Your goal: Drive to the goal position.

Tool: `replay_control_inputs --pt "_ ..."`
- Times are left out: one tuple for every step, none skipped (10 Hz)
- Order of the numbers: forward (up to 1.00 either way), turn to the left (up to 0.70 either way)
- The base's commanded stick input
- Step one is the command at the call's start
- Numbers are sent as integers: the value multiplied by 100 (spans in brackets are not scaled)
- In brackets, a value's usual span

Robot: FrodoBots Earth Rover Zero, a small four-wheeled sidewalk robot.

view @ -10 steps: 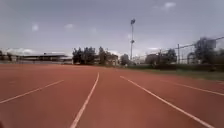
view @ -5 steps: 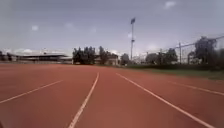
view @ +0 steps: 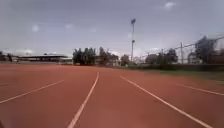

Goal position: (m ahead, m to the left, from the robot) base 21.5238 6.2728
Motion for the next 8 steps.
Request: replay_control_inputs --pt "45 0" --pt "45 0" --pt "45 0" --pt "45 0" --pt "45 0" --pt "45 0" --pt "45 0" --pt "45 0"
